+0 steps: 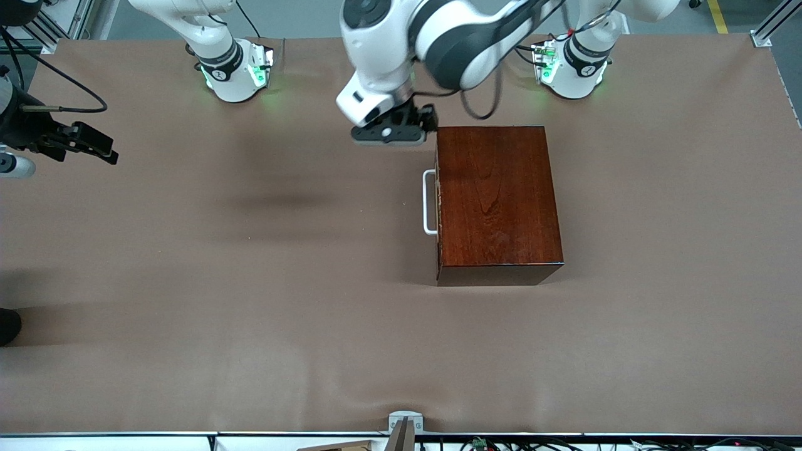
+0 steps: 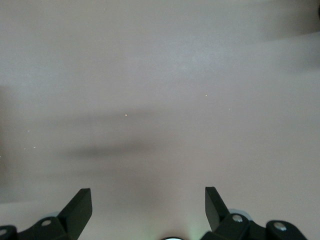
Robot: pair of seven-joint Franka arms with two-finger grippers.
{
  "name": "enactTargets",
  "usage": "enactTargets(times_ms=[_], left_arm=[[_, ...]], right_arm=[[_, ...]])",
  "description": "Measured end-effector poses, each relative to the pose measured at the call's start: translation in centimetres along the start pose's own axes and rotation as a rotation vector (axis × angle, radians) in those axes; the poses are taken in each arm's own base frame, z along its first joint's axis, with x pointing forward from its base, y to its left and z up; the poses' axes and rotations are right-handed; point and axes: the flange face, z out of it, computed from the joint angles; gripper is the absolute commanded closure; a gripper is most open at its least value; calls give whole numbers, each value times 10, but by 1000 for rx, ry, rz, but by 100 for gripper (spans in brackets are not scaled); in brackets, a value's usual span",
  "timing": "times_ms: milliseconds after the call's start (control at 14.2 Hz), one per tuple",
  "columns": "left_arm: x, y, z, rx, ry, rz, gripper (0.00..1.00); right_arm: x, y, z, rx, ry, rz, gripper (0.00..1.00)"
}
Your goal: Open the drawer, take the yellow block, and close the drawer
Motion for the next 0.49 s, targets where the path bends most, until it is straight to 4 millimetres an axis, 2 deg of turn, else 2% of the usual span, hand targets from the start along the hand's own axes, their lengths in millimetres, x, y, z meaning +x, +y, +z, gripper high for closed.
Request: enactTargets(times_ms=[141,282,493], left_arm=[[13,14,40,14,7,7,0],[29,17,71,13,4,-5,0],[47,10,100,38,-2,-22,0]], right_arm=[[0,0,0,0,0,0,0],[0,0,0,0,0,0,0],[0,0,0,0,1,0,0]])
